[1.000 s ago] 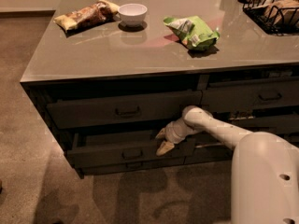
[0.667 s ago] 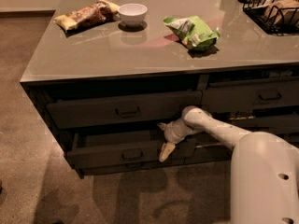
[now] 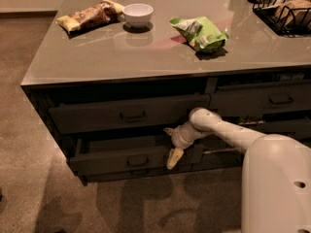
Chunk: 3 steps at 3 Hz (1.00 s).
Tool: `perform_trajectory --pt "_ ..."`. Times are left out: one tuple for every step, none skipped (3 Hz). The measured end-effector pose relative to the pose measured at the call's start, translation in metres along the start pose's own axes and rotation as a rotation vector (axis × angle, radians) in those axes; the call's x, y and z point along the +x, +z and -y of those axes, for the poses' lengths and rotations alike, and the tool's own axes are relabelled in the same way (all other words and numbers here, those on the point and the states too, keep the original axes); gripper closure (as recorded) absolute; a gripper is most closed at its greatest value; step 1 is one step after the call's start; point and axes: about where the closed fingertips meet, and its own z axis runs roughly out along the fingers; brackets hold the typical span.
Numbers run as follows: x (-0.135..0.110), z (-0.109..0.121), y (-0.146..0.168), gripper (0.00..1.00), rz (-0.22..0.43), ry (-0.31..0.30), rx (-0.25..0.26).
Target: Open middle drawer
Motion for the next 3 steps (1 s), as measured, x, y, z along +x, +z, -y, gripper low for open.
perform_trajectory --pt "-0.002 -0.017 -0.011 0.18 -0.021 0.022 -0.043" --pt "0.003 -0.037 -0.009 0.41 -0.018 0.059 -0.082" --pt "0.016 -0.057 -0.006 0.64 -0.005 0.114 -0.107"
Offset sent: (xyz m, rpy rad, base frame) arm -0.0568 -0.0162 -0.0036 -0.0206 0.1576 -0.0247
